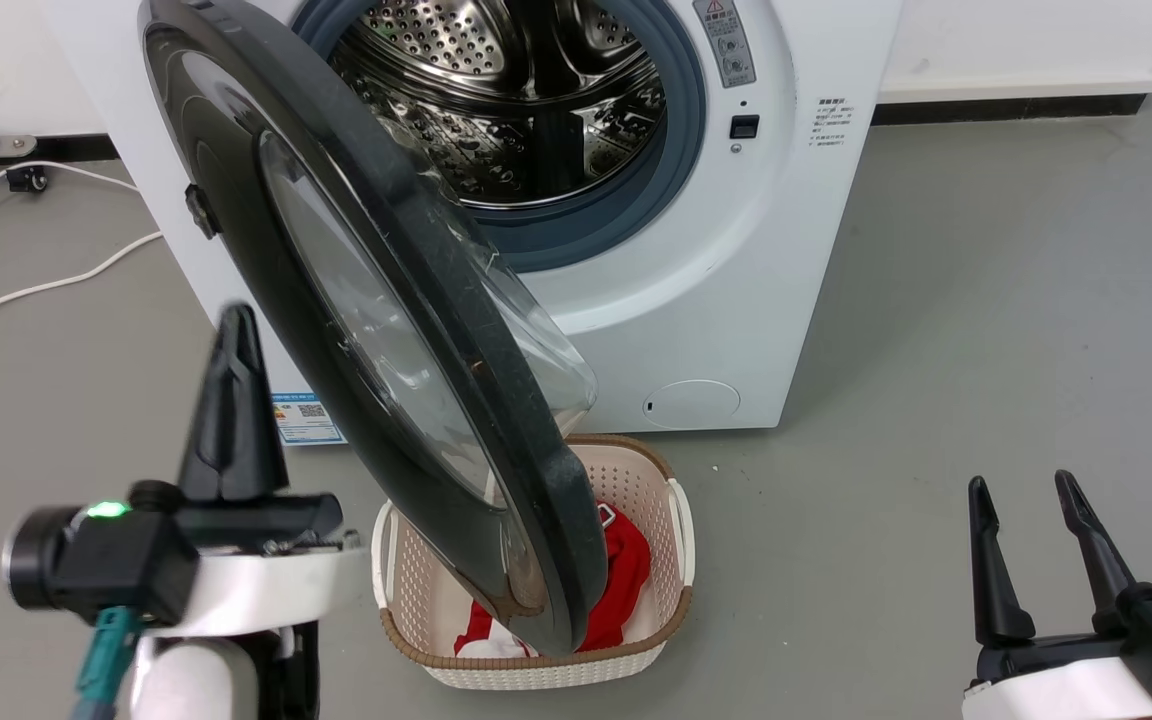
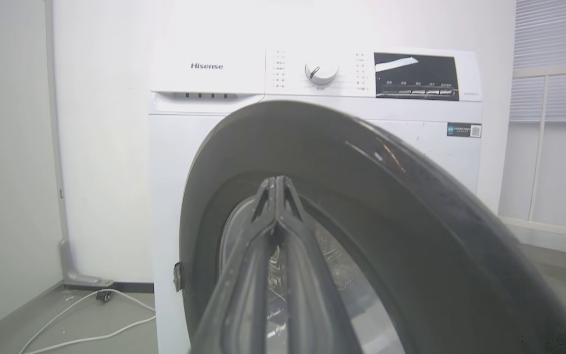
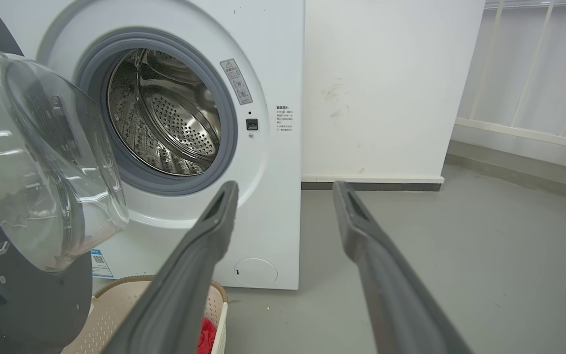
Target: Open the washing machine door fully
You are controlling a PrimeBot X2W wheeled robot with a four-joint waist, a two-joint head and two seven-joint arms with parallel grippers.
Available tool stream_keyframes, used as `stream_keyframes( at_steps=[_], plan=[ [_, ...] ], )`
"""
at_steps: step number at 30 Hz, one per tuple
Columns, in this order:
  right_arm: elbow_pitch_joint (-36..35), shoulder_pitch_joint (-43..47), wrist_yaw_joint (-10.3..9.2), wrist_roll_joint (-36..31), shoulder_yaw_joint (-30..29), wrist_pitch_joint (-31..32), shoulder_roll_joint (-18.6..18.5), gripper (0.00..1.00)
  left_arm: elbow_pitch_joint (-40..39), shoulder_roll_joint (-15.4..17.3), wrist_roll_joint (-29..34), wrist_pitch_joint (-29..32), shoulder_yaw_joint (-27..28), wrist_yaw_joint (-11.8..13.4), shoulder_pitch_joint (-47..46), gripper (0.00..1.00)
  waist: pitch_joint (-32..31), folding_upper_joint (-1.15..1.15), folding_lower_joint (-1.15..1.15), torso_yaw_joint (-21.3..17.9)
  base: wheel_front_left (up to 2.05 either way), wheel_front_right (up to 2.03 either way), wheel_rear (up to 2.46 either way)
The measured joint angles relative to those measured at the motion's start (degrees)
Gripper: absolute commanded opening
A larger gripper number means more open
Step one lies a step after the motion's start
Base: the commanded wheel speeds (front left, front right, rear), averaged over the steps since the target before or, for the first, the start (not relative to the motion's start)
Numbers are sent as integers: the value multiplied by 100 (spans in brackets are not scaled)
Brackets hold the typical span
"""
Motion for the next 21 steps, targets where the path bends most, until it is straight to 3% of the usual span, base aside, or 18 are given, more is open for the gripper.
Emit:
stream_keyframes(
  at_steps=[12, 21],
  plan=[
    [-15, -8, 0, 31, -18, 5, 0, 100, -2185, 0, 154, -1, -247, 57, -510, 0, 35, 0, 0, 20, 0, 0, 0],
    [-3, -28, 0, 60, -16, 7, 1, 100, -2388, -1, 157, -1, -1185, -213, -575, 0, 33, 0, 0, -2, 0, 0, 0]
  ],
)
